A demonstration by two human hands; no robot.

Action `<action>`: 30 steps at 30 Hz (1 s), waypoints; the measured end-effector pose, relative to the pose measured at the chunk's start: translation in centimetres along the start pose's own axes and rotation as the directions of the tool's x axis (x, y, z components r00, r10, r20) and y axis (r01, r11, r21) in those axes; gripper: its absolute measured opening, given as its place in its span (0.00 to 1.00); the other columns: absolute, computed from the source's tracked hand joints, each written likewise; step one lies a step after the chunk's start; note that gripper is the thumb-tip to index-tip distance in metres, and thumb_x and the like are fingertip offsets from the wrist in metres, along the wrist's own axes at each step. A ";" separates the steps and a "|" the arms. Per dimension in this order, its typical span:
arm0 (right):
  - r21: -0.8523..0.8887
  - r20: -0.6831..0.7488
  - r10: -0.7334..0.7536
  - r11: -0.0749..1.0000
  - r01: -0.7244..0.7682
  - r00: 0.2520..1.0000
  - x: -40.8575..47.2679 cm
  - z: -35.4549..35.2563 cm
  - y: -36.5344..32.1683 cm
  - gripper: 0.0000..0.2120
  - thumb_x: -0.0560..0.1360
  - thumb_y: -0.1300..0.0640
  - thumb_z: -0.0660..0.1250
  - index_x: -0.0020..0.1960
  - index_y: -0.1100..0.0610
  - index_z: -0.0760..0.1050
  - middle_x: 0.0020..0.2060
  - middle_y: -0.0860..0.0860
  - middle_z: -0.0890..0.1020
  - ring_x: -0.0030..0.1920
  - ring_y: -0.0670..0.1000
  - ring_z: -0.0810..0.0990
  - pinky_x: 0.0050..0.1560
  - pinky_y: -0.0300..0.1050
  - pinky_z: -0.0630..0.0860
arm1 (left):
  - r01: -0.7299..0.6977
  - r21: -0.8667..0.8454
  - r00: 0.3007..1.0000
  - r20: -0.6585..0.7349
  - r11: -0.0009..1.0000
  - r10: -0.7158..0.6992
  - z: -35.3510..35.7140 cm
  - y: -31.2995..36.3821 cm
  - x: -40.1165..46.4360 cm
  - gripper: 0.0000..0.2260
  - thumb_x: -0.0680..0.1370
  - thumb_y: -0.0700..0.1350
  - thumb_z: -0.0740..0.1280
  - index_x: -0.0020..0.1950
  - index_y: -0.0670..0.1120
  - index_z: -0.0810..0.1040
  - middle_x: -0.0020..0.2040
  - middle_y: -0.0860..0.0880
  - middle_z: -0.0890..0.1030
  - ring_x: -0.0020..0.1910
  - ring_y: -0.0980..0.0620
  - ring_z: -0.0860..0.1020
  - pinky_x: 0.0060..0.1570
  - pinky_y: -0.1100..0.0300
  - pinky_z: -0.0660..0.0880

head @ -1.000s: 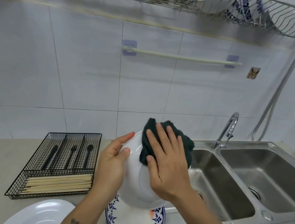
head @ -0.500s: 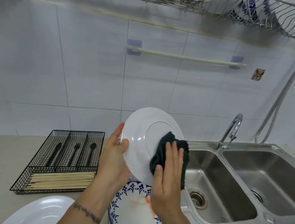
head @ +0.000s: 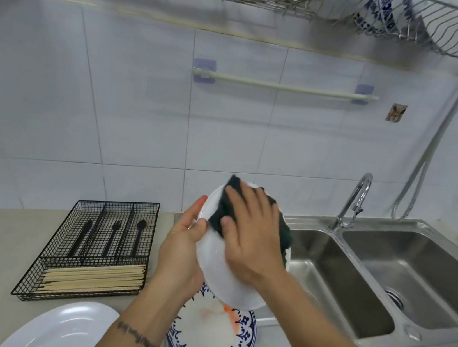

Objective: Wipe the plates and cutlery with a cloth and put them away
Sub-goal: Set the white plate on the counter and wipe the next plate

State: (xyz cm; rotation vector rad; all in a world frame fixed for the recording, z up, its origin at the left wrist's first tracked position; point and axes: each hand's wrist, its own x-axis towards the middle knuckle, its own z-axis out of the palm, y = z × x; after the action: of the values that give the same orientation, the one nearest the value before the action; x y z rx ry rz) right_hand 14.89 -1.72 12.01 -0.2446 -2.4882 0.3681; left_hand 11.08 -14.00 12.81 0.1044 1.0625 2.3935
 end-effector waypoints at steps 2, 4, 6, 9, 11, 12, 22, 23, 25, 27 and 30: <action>-0.009 0.050 -0.149 0.989 0.149 0.988 -1.2 0.7 -0.9 0.28 0.78 0.45 0.50 0.78 0.46 0.58 0.79 0.46 0.54 0.79 0.53 0.47 0.76 0.61 0.46 | -0.004 -0.034 1.000 -0.012 0.999 0.004 -0.1 0.7 0.3 0.20 0.84 0.35 0.54 0.70 0.51 0.76 0.52 0.46 0.87 0.55 0.47 0.83 0.52 0.51 0.78; 0.022 0.045 -0.160 0.987 0.159 0.986 -1.9 1.2 -0.7 0.27 0.79 0.46 0.51 0.78 0.44 0.57 0.79 0.45 0.52 0.79 0.50 0.44 0.76 0.62 0.46 | 0.008 -0.055 1.000 -0.014 0.998 -0.009 -0.6 1.1 0.3 0.19 0.84 0.36 0.55 0.69 0.51 0.76 0.54 0.46 0.86 0.56 0.46 0.83 0.49 0.52 0.79; 0.063 0.012 -0.066 0.996 0.065 0.998 -2.4 1.5 -0.4 0.27 0.79 0.46 0.50 0.78 0.43 0.56 0.79 0.43 0.51 0.79 0.49 0.45 0.76 0.63 0.48 | 0.023 -0.080 1.000 -0.016 0.997 -0.024 -0.9 1.1 0.3 0.19 0.84 0.36 0.56 0.69 0.52 0.76 0.54 0.45 0.86 0.53 0.45 0.84 0.47 0.50 0.80; 0.028 0.018 -0.037 0.999 0.036 0.999 -4.0 2.1 -1.5 0.28 0.79 0.47 0.51 0.79 0.42 0.53 0.79 0.43 0.49 0.79 0.50 0.44 0.76 0.63 0.47 | 0.014 -0.098 0.997 -0.069 0.995 -0.021 -1.3 1.1 0.5 0.19 0.84 0.36 0.55 0.70 0.52 0.75 0.57 0.43 0.85 0.54 0.45 0.83 0.47 0.49 0.79; -0.007 0.054 -0.142 0.990 0.142 0.988 -5.5 2.4 -1.5 0.29 0.79 0.49 0.53 0.79 0.43 0.52 0.80 0.44 0.48 0.79 0.50 0.43 0.76 0.62 0.46 | 0.001 -0.115 0.995 -0.103 0.993 -0.012 -1.7 1.4 0.6 0.19 0.85 0.36 0.55 0.70 0.51 0.74 0.61 0.42 0.82 0.55 0.44 0.82 0.48 0.49 0.78; -0.007 0.059 -0.167 0.986 0.168 0.984 -6.0 2.5 -1.1 0.29 0.79 0.50 0.54 0.79 0.43 0.52 0.80 0.44 0.49 0.79 0.51 0.44 0.76 0.63 0.47 | -0.003 -0.123 0.993 -0.114 0.992 -0.012 -1.9 1.6 0.6 0.19 0.85 0.36 0.54 0.71 0.51 0.74 0.62 0.42 0.81 0.56 0.44 0.81 0.49 0.48 0.78; 0.416 -0.158 0.437 0.843 -0.341 0.886 -4.5 2.1 3.8 0.27 0.77 0.45 0.48 0.77 0.42 0.57 0.77 0.43 0.58 0.76 0.43 0.53 0.77 0.52 0.51 | -0.042 0.192 0.997 -0.059 0.981 0.054 -3.1 -0.2 -0.3 0.19 0.82 0.33 0.59 0.60 0.55 0.80 0.55 0.48 0.86 0.48 0.47 0.85 0.46 0.52 0.80; 0.428 -0.122 0.468 0.821 -0.379 0.875 -4.0 2.0 4.1 0.28 0.77 0.45 0.47 0.77 0.42 0.57 0.77 0.44 0.59 0.76 0.44 0.54 0.77 0.50 0.51 | -0.051 0.249 0.997 -0.051 0.967 0.066 -3.1 -0.4 -0.4 0.20 0.82 0.33 0.60 0.59 0.55 0.81 0.55 0.47 0.85 0.50 0.46 0.84 0.49 0.51 0.80; 0.383 -0.099 0.450 0.840 -0.384 0.887 -3.4 1.8 4.1 0.29 0.76 0.43 0.45 0.77 0.44 0.58 0.77 0.46 0.60 0.76 0.45 0.55 0.77 0.50 0.51 | -0.087 0.335 0.994 -0.029 0.938 0.103 -3.1 -0.6 -0.5 0.20 0.81 0.32 0.60 0.57 0.55 0.83 0.57 0.45 0.85 0.52 0.45 0.83 0.56 0.48 0.78; 0.265 -0.123 0.338 0.917 -0.298 0.933 -3.2 1.5 2.9 0.29 0.77 0.43 0.44 0.78 0.45 0.57 0.78 0.47 0.58 0.77 0.48 0.54 0.77 0.54 0.51 | -0.136 0.408 0.988 -0.006 0.903 0.151 -3.0 -0.5 -0.4 0.21 0.81 0.31 0.60 0.56 0.55 0.84 0.55 0.46 0.86 0.52 0.46 0.83 0.60 0.46 0.77; 0.096 -0.091 0.109 0.990 -0.101 0.990 -3.3 1.0 0.9 0.28 0.79 0.45 0.47 0.79 0.43 0.53 0.79 0.44 0.53 0.79 0.48 0.47 0.77 0.54 0.43 | -0.208 0.533 0.976 0.062 0.820 0.208 -2.6 -0.2 -0.4 0.22 0.80 0.31 0.61 0.55 0.56 0.84 0.55 0.52 0.86 0.56 0.49 0.83 0.63 0.48 0.76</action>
State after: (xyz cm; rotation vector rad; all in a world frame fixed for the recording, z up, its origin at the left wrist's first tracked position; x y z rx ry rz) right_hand 17.03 -1.93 9.17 -0.3488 -2.3635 0.5007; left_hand 10.82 -15.80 10.94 0.4384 1.7810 2.1985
